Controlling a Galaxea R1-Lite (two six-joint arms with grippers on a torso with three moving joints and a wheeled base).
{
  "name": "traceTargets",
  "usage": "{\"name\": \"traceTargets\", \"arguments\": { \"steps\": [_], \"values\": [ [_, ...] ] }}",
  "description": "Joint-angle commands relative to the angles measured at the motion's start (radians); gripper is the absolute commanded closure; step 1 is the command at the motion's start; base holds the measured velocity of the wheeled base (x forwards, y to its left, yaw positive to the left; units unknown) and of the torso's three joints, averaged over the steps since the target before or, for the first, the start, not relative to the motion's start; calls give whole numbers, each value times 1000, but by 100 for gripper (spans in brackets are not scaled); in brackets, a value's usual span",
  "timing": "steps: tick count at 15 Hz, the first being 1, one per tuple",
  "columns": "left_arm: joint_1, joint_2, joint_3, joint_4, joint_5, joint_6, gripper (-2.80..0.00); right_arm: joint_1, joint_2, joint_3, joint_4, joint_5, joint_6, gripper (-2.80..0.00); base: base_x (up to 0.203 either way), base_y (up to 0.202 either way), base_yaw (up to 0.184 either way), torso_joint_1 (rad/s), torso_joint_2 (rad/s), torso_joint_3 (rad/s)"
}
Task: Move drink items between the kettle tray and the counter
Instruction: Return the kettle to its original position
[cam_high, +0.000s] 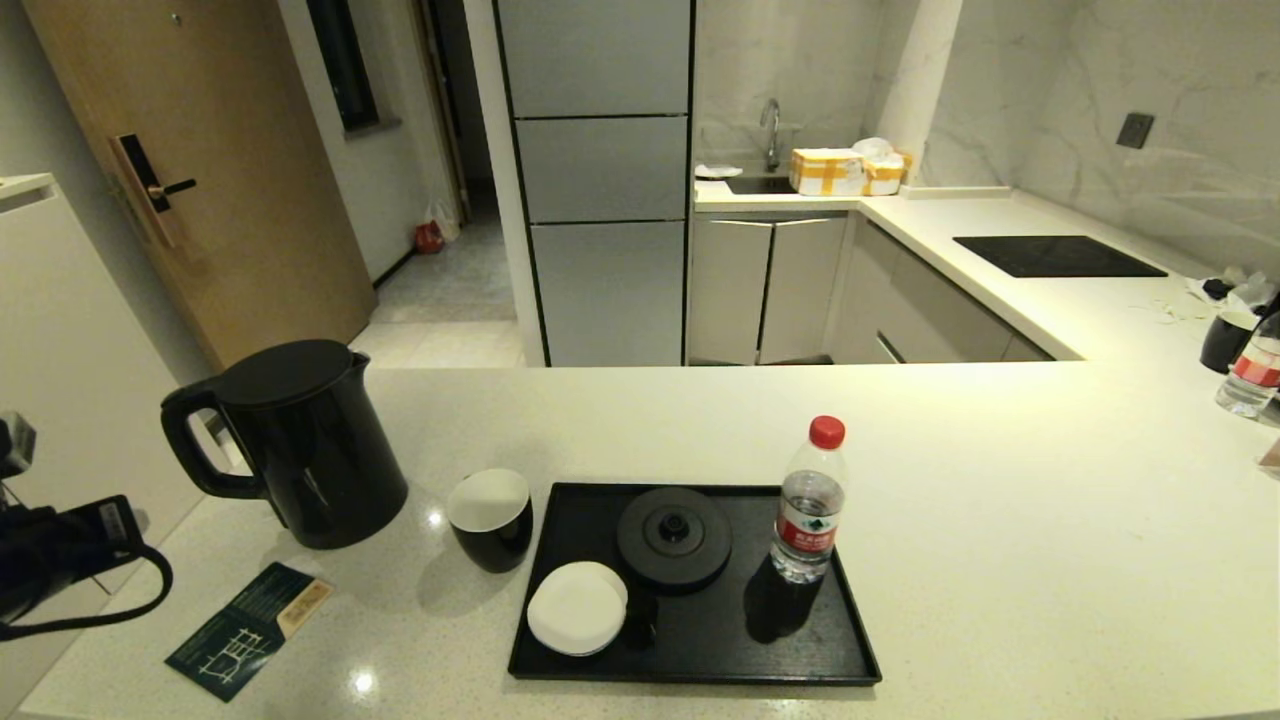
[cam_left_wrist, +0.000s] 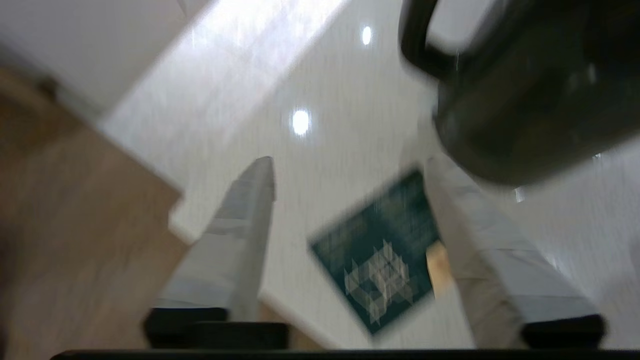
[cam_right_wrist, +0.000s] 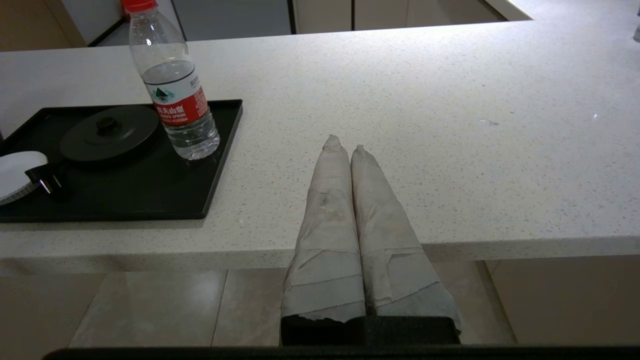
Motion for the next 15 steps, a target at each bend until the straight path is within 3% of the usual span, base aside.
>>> {"name": "traceTargets", "arguments": {
  "steps": [1,3,6,7,9,11,15],
  "values": [
    [16,81,4,-94,-5,21,-280,0,2,0,0,0,0,0,0,0,0,0,0,0],
    [23,171,4,-279,-9,71,-280,0,0,0,0,0,0,0,0,0,0,0,0,0],
    [31,414,-4,-661,-15,161,-280,0,0,0,0,0,0,0,0,0,0,0,0,0],
    [33,476,-11,-728,-20,184,-280,0,0,0,0,0,0,0,0,0,0,0,0,0],
    [35,551,-38,-803,-66,230,-280,0,0,0,0,0,0,0,0,0,0,0,0,0],
    [35,563,-44,-809,-114,269,-280,0,2,0,0,0,0,0,0,0,0,0,0,0],
    [34,569,-11,-855,-133,288,-280,0,0,0,0,0,0,0,0,0,0,0,0,0]
  ]
}}
